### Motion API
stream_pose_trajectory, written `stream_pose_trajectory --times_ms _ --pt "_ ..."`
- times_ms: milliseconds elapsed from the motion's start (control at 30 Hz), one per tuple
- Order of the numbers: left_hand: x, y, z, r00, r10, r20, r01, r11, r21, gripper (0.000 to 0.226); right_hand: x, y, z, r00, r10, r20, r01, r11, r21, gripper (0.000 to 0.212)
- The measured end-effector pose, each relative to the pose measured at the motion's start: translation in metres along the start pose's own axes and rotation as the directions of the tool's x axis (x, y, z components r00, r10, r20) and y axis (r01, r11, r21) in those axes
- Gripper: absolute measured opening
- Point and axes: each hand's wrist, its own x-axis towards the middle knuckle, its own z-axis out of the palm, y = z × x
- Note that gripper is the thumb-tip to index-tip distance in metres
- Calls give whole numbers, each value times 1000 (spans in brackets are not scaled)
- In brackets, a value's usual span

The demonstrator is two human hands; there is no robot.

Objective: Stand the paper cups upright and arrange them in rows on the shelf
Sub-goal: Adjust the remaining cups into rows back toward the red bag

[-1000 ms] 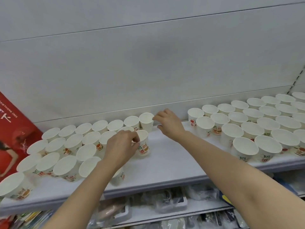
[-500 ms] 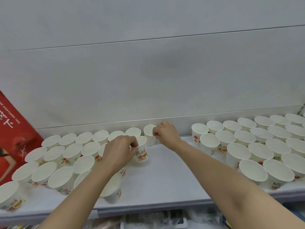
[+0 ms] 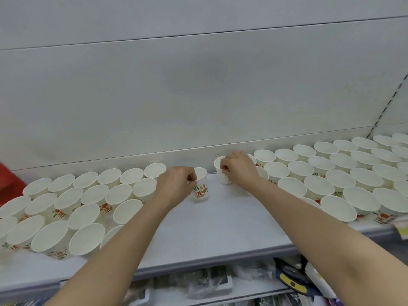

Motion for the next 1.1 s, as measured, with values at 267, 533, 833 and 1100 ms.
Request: stream_pose_trajectory --times_ms 267,533,833,1100 --pt "3 5 11 1000 7 22 -7 1000 -9 5 -2 2 9 999 13 -44 -7 991 135 5" --pt "1 0 4 998 26 -53 -31 996 -86 2 -8 -29 -13 979 -169 -111 197 925 325 22" --pt "30 -48 -9 976 -165 -143 175 982 65 30 -40 -16 -37 1000 7 17 -15 855 519 6" --pt "39 -62 5 975 -220 -16 209 894 397 6 -83 8 -67 991 115 67 -133 807 576 9"
